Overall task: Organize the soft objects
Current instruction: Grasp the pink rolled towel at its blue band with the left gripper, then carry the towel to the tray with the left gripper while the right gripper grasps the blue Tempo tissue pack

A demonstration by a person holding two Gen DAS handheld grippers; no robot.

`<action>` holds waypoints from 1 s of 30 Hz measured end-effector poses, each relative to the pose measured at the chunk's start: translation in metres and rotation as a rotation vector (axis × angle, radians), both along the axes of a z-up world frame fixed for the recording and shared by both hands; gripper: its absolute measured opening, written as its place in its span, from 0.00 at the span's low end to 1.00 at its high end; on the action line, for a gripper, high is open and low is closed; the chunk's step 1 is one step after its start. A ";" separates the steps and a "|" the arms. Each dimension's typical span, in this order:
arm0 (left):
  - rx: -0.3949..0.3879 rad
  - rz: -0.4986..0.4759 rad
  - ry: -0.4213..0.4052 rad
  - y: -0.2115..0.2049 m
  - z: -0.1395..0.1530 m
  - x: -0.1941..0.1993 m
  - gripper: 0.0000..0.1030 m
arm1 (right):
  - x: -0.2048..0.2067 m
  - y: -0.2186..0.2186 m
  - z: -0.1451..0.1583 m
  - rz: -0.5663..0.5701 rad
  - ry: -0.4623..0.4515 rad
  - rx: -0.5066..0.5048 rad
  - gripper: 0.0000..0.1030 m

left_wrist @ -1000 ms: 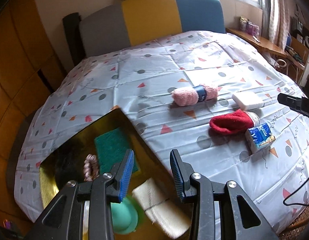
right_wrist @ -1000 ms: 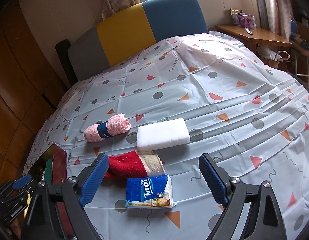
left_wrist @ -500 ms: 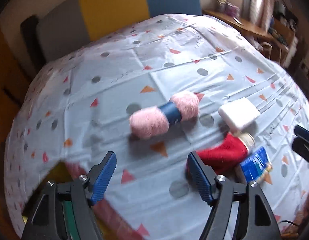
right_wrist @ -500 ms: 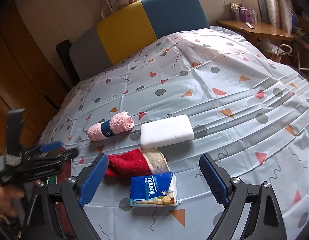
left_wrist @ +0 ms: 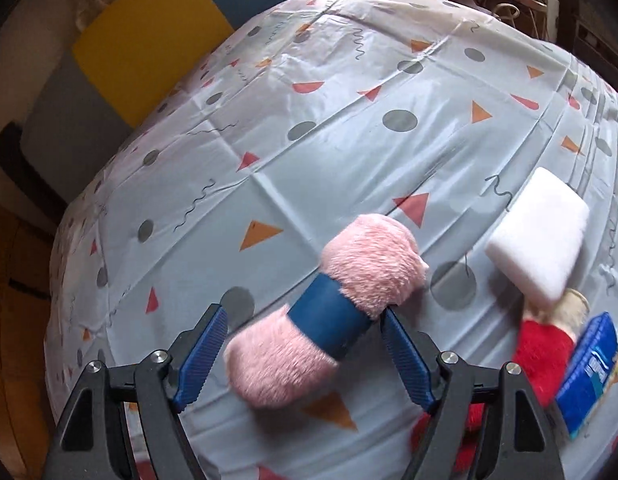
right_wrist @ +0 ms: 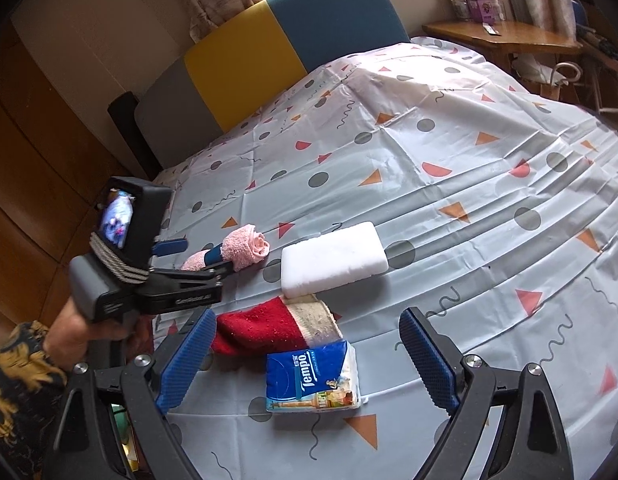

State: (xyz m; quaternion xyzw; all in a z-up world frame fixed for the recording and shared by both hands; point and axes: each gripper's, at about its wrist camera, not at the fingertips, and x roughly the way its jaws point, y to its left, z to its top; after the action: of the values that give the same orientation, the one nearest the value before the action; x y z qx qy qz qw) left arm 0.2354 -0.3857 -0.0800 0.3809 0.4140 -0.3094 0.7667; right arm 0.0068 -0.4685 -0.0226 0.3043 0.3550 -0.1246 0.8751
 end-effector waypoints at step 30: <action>-0.443 0.204 0.136 0.136 0.134 -0.112 0.40 | 0.036 0.036 -0.055 0.204 0.241 -0.038 1.00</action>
State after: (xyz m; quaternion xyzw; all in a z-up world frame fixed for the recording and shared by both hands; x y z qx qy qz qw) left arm 0.1232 -0.2497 0.0539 0.1383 0.4229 -0.3384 0.8292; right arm 0.0433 -0.4329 -0.0774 0.2329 0.4841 -0.0774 0.8399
